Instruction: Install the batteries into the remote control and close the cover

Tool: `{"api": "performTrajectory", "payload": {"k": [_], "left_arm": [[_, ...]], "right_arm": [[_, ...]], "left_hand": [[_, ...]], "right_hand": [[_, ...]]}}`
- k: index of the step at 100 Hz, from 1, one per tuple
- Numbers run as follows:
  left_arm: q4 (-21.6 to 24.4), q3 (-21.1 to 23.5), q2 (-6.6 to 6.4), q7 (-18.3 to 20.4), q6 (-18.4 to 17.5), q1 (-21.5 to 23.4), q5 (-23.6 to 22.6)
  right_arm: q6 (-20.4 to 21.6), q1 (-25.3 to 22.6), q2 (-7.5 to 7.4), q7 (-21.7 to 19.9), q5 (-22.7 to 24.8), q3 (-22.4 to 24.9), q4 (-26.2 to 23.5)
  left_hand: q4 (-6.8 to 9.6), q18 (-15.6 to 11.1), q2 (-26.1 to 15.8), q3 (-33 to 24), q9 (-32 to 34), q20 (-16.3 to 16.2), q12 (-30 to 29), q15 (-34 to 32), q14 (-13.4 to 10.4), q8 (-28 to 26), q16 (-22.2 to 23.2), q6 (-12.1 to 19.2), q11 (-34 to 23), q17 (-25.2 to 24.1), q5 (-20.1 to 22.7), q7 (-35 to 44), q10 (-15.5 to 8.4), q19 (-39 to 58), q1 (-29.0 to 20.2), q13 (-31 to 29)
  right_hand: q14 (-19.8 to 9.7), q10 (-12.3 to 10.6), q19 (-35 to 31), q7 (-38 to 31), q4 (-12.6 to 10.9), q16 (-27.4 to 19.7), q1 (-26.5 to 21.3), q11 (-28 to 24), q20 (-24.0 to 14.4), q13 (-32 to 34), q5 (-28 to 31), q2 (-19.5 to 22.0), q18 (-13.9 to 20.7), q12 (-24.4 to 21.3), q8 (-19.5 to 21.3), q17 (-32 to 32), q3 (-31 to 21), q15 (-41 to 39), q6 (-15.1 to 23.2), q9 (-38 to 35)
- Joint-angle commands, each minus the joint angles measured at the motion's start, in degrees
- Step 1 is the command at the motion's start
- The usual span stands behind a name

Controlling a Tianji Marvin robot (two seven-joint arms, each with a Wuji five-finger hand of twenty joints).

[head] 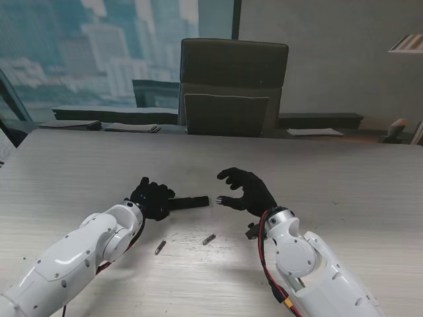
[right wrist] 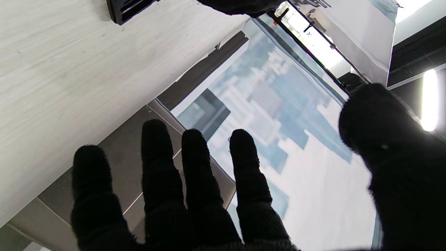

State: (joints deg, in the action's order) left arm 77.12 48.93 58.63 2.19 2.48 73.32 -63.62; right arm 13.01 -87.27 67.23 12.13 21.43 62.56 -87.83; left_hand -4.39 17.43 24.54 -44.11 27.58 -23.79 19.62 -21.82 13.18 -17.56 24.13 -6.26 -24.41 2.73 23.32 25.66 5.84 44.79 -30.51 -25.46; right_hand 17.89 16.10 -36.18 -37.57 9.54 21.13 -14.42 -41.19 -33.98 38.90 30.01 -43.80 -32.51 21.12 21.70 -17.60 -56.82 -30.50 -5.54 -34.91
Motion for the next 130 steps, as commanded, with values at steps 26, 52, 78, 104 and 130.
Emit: {"api": "performTrajectory", "payload": {"k": [26, 52, 78, 104, 130], "left_arm": [[-4.2, -3.3, 1.18, -5.2, 0.3, -1.4, 2.8], [-6.9, -5.8, 1.7, -7.4, 1.1, -2.8, 4.7], [-7.0, -5.5, 1.8, -8.4, 1.4, -2.2, 4.7], [-7.1, -5.1, 1.95, -9.0, 1.9, -1.7, 4.9], [-6.9, -4.9, 2.06, -9.3, 2.3, -1.1, 5.3]], "right_arm": [[-0.1, 0.1, -0.01, -1.5, -0.3, -0.7, 0.3], [-0.5, 0.4, -0.08, -1.9, -0.2, -1.2, 0.4], [-0.7, 1.0, -0.92, -3.9, 2.6, -2.0, 0.6], [-1.7, 1.5, -2.78, -7.4, 10.3, -3.6, 0.0], [-3.1, 3.4, -4.4, -9.3, 19.3, -8.6, 1.3]], "left_hand": [[1.12, -0.3, 0.7, -1.9, -2.7, 1.1, -0.6, 0.3, 0.0, 1.0, -0.5, 3.1, 0.3, -1.4, -3.2, -1.5, 1.2, -0.6, 1.0, 2.0], [1.74, -0.2, 2.1, -7.6, 3.4, 0.5, 0.9, -1.0, -0.4, -3.9, -0.5, 8.0, -2.8, -0.1, 0.5, 8.5, -1.8, 0.8, -5.1, -1.3], [1.82, -0.1, 1.8, -8.3, 6.8, 0.3, 1.7, -1.6, -0.7, -7.4, -0.5, 12.1, -4.3, 0.5, 3.7, 15.3, -2.9, 1.1, -9.3, -2.8], [0.05, -0.2, 2.4, -7.0, 9.9, 0.2, 2.2, -2.3, -0.8, -7.8, -0.2, 13.7, -5.4, 0.9, 5.5, 17.2, -3.4, 1.3, -11.1, -5.2], [-1.04, 0.1, 3.3, -5.4, 11.8, 0.1, 2.8, -2.9, -0.7, -6.9, 0.3, 12.6, -6.6, 1.2, 6.2, 17.7, -4.2, 1.4, -9.3, -6.6]], "right_hand": [[-0.1, 0.4, 1.4, 0.6, -0.9, 0.7, -0.7, 0.2, -1.1, -0.4, -0.1, 0.7, 0.6, -0.2, -0.6, -0.1, 0.8, -0.6, -0.3, -0.3], [-0.1, 0.5, 1.5, 0.6, -0.9, 0.7, -0.7, 0.2, -1.2, -0.5, 0.0, 0.7, 0.7, -0.2, -0.6, -0.1, 0.8, -0.6, -0.3, -0.4], [-0.8, -0.3, 1.3, -0.8, -1.8, 1.1, -6.8, -0.8, -1.4, 0.7, 2.1, -2.0, 1.1, 0.2, 0.1, -0.8, -2.4, -1.6, 0.3, -1.0], [-2.0, -1.1, -1.9, -4.2, -2.0, 3.6, -12.9, -5.4, -1.7, 2.9, 9.5, -4.5, 2.6, 2.6, 2.6, -2.4, -8.5, -9.4, 3.0, -3.4], [-2.8, -1.8, -12.9, -5.7, -1.7, 4.1, -15.1, -8.2, 4.3, 3.9, 14.7, -5.7, 3.6, 4.3, 4.9, -0.7, -10.8, -14.8, 5.0, -4.9]]}}
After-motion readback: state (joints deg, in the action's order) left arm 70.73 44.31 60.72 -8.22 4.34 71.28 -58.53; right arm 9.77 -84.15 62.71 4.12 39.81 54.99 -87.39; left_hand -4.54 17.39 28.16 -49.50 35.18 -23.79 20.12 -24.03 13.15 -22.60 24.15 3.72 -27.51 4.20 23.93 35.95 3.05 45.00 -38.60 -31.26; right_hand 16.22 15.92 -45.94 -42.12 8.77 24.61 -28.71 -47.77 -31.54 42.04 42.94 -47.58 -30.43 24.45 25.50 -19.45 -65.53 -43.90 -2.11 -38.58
